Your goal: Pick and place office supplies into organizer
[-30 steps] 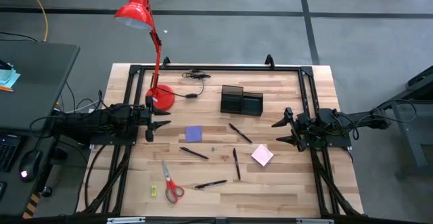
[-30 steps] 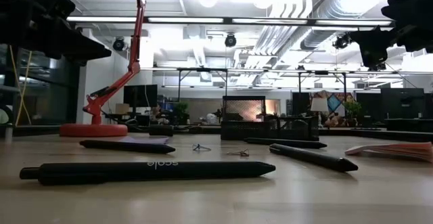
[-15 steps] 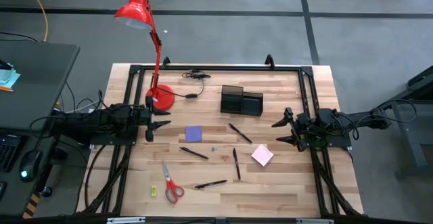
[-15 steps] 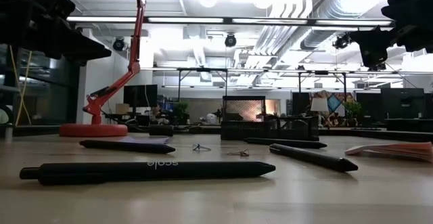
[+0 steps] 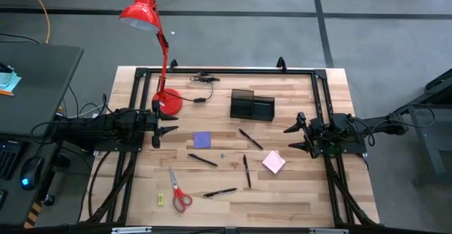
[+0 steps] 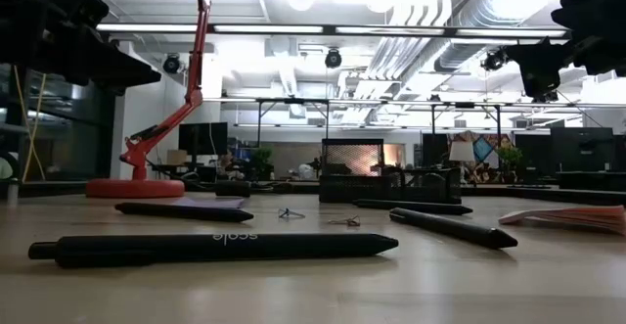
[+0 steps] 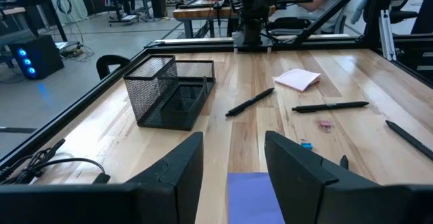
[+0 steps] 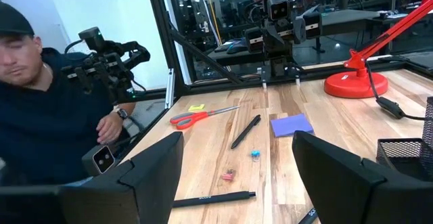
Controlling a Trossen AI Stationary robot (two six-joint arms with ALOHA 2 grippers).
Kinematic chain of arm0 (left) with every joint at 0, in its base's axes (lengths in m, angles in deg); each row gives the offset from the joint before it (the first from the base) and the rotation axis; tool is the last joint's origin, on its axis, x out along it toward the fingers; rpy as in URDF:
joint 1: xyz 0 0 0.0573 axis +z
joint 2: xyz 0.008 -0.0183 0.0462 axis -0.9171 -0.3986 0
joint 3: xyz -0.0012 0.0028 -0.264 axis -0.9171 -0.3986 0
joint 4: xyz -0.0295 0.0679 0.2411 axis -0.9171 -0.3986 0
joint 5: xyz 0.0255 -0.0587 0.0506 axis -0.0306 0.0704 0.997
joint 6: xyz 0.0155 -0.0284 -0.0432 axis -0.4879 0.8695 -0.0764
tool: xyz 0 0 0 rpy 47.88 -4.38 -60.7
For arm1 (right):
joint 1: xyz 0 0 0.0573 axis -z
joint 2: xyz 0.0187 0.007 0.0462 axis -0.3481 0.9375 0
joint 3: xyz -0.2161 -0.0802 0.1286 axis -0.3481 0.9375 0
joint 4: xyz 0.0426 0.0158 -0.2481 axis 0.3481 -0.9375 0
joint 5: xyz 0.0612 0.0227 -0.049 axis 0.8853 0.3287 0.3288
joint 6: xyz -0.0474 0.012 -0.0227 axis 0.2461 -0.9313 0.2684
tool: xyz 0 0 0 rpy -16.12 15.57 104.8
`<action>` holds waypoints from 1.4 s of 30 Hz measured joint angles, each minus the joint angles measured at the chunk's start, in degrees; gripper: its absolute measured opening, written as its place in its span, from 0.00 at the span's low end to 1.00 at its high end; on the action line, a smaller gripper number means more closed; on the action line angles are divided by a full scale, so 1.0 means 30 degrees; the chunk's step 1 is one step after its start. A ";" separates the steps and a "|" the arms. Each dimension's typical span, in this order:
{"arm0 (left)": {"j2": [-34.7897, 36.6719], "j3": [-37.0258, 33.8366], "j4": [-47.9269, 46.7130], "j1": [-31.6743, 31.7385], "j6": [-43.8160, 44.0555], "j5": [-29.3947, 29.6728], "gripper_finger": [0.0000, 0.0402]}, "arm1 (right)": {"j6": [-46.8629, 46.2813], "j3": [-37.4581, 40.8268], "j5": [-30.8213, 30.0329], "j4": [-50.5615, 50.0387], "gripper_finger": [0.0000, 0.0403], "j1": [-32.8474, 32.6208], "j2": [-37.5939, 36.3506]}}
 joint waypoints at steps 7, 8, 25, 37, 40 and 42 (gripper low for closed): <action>-0.0002 0.0004 0.0002 -0.0004 0.0000 0.0000 0.36 | 0.1882 0.0004 -0.1349 -0.0068 0.67 0.0003 0.0004; -0.0002 0.0004 0.0002 0.0001 0.0000 0.0000 0.36 | 0.1913 0.0003 -0.1348 -0.0067 0.67 -0.0001 0.0001; -0.0001 -0.0002 0.0002 0.0002 0.0000 0.0000 0.36 | 0.1042 0.0223 -0.1059 0.1935 0.67 -0.0055 0.0033; 0.0005 -0.0001 -0.0009 0.0005 0.0065 -0.0385 0.36 | -0.3264 0.0223 -0.5593 0.2684 0.67 -0.0016 0.0030; -0.0002 0.0000 -0.0208 0.0003 0.0358 -0.2837 0.36 | -0.4165 0.0230 -0.6183 0.2716 0.67 -0.0048 0.0033; -0.0009 -0.0003 -0.0202 0.0000 0.0328 -0.3639 0.36 | -0.3630 0.0230 -0.6692 0.2883 0.67 -0.0048 0.0033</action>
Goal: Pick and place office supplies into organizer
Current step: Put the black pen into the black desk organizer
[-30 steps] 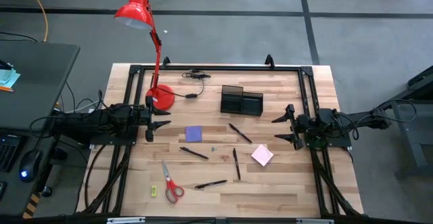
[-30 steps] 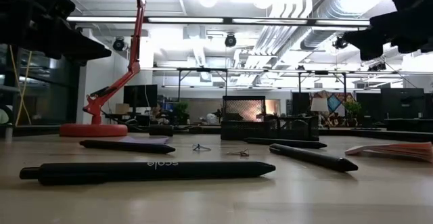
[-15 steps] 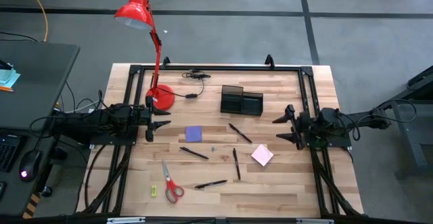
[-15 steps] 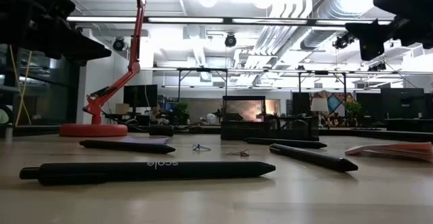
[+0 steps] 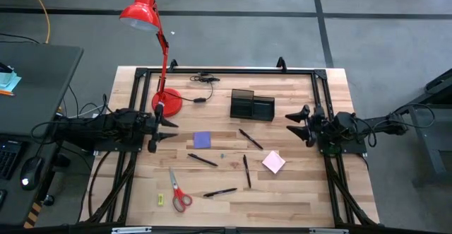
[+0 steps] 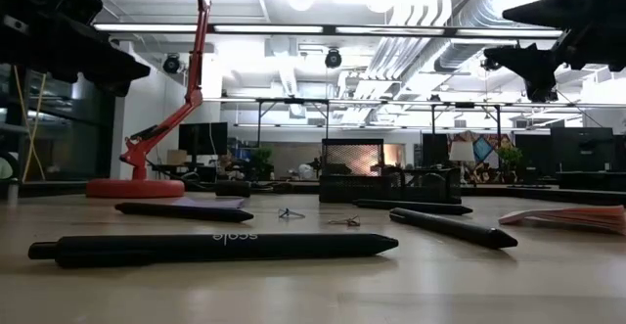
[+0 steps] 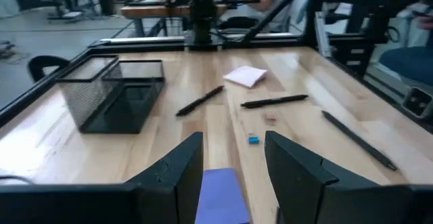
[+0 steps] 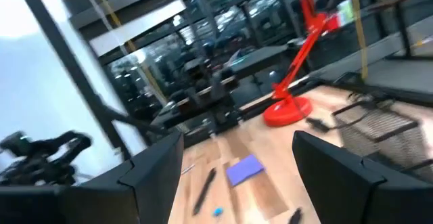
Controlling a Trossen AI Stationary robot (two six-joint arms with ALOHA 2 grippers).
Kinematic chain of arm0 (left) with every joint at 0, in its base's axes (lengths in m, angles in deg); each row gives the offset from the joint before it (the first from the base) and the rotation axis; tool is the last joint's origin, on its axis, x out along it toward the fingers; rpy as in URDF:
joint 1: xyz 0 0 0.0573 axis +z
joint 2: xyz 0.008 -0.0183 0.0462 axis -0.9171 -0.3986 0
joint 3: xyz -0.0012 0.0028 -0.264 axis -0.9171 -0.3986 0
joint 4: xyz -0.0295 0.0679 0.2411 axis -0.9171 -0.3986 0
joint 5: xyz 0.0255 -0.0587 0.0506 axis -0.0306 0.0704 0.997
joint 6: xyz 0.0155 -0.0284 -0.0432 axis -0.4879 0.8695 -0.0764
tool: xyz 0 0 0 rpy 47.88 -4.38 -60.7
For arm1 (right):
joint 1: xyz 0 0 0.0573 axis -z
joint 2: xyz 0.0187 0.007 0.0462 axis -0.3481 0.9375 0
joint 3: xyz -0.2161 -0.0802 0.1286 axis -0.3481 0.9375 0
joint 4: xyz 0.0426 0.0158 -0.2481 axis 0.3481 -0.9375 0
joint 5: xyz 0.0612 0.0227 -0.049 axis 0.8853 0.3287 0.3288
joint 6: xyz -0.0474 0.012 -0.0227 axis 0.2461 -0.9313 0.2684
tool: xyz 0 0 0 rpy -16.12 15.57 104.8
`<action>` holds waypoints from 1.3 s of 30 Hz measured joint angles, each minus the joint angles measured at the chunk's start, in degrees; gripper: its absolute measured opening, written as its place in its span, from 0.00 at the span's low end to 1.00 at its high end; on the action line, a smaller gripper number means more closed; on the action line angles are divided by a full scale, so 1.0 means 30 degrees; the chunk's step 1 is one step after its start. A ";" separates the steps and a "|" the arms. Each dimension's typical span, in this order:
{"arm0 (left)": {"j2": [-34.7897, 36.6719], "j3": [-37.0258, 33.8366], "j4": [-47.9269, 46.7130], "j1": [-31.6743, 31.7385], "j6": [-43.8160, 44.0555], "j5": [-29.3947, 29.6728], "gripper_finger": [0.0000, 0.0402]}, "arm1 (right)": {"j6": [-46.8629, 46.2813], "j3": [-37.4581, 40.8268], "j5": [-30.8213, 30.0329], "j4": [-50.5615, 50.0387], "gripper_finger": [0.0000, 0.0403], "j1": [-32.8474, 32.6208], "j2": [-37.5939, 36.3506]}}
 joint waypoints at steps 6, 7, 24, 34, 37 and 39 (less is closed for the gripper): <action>0.0000 0.0003 0.0036 0.0003 0.0168 0.0028 0.36 | 0.0590 0.0000 0.0261 0.0803 0.67 -0.0007 0.0855; 0.0000 0.0007 0.0044 -0.0001 0.0168 0.0093 0.36 | 0.0620 0.0000 0.0405 0.1374 0.67 -0.0007 0.1188; 0.0000 0.0003 0.4054 0.0003 0.2855 0.0718 0.36 | -0.0986 -0.6998 0.1269 0.2677 0.67 -0.1242 1.5782; 0.0000 0.0000 0.3943 0.0003 0.4386 0.0718 0.36 | -0.4360 -1.0831 -0.0281 0.1481 0.66 -0.2362 2.3540; 0.0000 0.0000 0.3934 0.0003 0.4386 0.0718 0.36 | -0.4999 -1.1508 -0.3278 0.0516 0.63 -0.2867 2.4721; 0.0000 0.0001 0.3934 0.0003 0.4386 0.0724 0.36 | -0.5085 -1.1680 -0.5039 -0.0567 0.61 -0.3464 2.5186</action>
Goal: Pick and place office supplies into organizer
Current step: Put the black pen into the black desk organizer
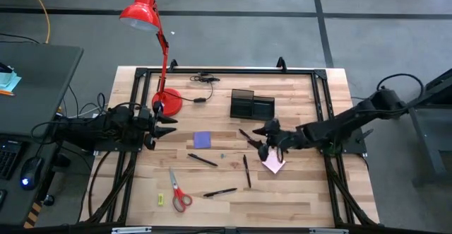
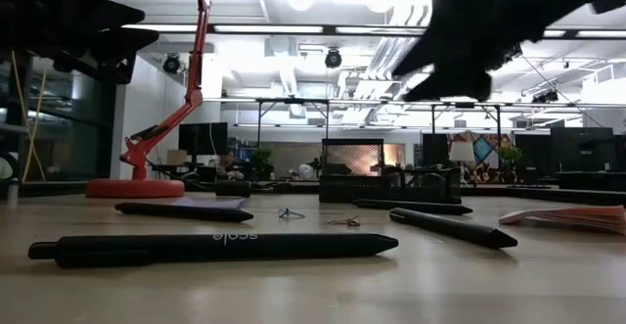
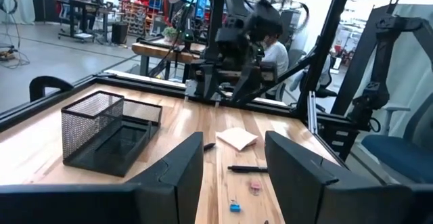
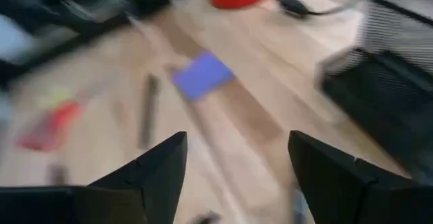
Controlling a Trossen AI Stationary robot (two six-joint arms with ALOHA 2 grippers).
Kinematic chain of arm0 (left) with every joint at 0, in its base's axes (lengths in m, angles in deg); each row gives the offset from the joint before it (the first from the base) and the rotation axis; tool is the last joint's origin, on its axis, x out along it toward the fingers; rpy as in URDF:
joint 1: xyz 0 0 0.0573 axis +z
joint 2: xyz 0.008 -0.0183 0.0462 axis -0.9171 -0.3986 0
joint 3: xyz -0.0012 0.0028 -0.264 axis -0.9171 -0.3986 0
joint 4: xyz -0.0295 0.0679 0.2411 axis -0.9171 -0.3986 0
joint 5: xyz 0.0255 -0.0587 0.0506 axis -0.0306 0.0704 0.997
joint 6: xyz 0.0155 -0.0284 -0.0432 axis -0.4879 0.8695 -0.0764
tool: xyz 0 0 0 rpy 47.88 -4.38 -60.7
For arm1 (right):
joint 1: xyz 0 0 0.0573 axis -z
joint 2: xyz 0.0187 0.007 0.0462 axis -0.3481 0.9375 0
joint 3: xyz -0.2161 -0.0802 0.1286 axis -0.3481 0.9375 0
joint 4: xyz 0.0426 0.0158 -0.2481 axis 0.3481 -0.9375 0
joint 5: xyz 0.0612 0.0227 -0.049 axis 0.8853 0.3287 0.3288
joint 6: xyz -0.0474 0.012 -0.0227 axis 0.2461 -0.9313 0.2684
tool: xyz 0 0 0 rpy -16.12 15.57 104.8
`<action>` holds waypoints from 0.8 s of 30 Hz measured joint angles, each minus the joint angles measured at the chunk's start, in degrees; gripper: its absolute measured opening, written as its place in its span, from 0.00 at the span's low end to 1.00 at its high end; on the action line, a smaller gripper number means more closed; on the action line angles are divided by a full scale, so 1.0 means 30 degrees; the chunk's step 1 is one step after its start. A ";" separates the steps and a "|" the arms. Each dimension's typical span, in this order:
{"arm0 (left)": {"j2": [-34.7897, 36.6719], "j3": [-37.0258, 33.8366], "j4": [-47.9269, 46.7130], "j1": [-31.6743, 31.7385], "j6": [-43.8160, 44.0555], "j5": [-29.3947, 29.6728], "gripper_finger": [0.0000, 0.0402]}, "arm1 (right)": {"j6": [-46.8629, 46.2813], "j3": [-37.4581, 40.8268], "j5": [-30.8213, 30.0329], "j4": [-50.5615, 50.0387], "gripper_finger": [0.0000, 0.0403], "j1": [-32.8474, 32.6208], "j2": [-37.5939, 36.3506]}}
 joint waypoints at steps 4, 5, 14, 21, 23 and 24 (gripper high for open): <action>0.0000 0.0001 -0.0001 0.0000 -0.0122 0.0129 0.36 | -0.1298 -0.0079 -0.2548 -0.0847 0.57 -0.1317 0.0642; 0.0000 -0.0001 -0.0008 0.0000 -0.0153 0.0124 0.36 | -0.1721 -0.0079 -0.2627 -0.0976 0.56 -0.1586 0.0799; 0.0000 0.0003 -0.0015 0.0000 -0.0115 0.0132 0.36 | -0.4657 -0.0094 -0.6237 -0.1461 0.47 -0.4012 0.3656; 0.0000 -0.0001 -0.0162 0.0000 -0.0110 0.0134 0.36 | -0.6483 -0.0094 -0.6523 -0.0988 0.42 -0.4370 0.6300; 0.0000 -0.0001 -0.0203 0.0000 -0.0160 0.0132 0.36 | -0.6873 -0.0094 -0.6802 -0.0960 0.41 -0.4390 0.6745; 0.0000 -0.0001 -0.0260 0.0000 -0.0168 0.0132 0.36 | -0.7026 -0.0094 -0.6844 -0.0975 0.41 -0.4390 0.6940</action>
